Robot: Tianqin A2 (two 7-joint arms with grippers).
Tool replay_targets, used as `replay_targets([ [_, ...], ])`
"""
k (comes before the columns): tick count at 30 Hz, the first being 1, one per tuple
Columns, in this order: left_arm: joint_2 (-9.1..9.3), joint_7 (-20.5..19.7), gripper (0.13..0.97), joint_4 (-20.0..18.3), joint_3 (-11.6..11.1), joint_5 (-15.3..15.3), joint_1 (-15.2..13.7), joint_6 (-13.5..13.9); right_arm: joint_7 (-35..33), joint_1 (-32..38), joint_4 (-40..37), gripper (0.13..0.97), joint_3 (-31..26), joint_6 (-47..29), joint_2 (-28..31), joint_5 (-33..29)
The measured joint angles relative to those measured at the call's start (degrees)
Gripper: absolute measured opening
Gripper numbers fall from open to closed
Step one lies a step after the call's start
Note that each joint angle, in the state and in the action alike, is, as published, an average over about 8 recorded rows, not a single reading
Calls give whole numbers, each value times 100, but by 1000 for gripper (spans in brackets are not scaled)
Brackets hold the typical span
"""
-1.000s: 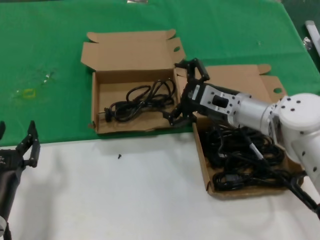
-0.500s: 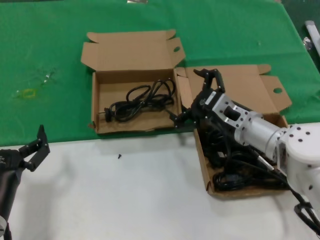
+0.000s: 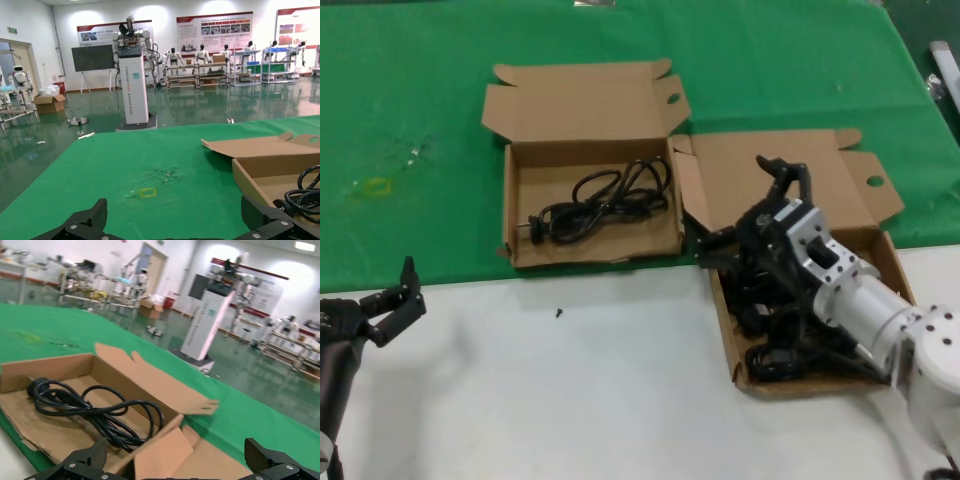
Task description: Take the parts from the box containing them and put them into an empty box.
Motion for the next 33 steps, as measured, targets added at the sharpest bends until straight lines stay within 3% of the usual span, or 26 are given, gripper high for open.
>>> replay_targets([
  [6, 0, 0, 937, 0, 0, 0, 0, 0, 339, -468, 448, 966, 156, 381, 17, 115],
  [15, 0, 0, 966, 0, 0, 0, 0, 0, 833, -1158, 1103, 966, 384, 937, 43, 282],
  [25, 0, 0, 966, 0, 0, -1, 0, 0, 1351, -1876, 1788, 966, 623, 1519, 69, 458],
  [33, 0, 0, 966, 0, 0, -1, 0, 0, 1446, -2006, 1914, 966, 666, 1626, 74, 490],
])
